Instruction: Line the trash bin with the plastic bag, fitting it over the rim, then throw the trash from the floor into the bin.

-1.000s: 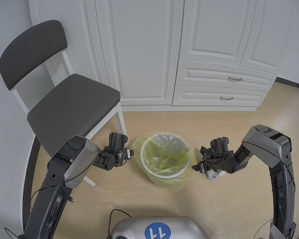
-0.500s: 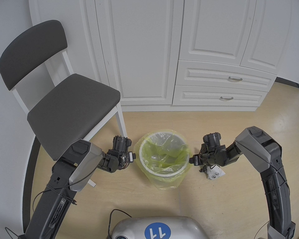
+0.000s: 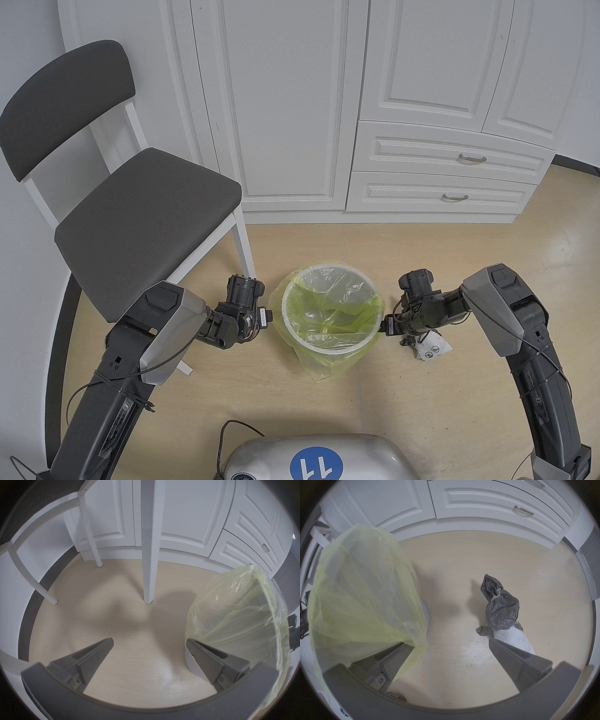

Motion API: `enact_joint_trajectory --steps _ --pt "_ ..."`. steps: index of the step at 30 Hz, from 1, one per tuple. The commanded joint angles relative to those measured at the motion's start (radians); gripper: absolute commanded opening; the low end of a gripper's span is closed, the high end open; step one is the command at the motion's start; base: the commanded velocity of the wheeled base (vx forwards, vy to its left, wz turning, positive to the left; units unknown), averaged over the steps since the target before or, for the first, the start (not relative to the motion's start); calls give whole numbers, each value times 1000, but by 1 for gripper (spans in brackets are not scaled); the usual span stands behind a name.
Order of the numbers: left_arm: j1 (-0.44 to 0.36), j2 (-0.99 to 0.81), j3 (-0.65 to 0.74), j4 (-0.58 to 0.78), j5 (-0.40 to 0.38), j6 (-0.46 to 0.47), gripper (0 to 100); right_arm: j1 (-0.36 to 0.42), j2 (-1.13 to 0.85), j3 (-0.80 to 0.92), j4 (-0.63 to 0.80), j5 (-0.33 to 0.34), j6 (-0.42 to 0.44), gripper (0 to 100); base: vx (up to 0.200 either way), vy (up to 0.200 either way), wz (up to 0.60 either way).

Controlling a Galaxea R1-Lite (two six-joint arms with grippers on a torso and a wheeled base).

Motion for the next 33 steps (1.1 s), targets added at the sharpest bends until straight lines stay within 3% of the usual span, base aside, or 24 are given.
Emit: enact_joint_trajectory --steps 1,27,31,33 --pt "-1 -2 9 -2 -1 -1 100 -1 80 -111 59 -1 34 100 0 0 0" --pt "-1 -1 1 17 -1 -56 100 -1 94 -147 126 0 43 100 0 0 0" --pt "-1 -39 80 4 4 -37 100 0 75 -134 137 -1 40 100 0 0 0" --pt "5 -119 164 -5 -19 -30 100 0 -11 -28 112 14 39 100 0 0 0"
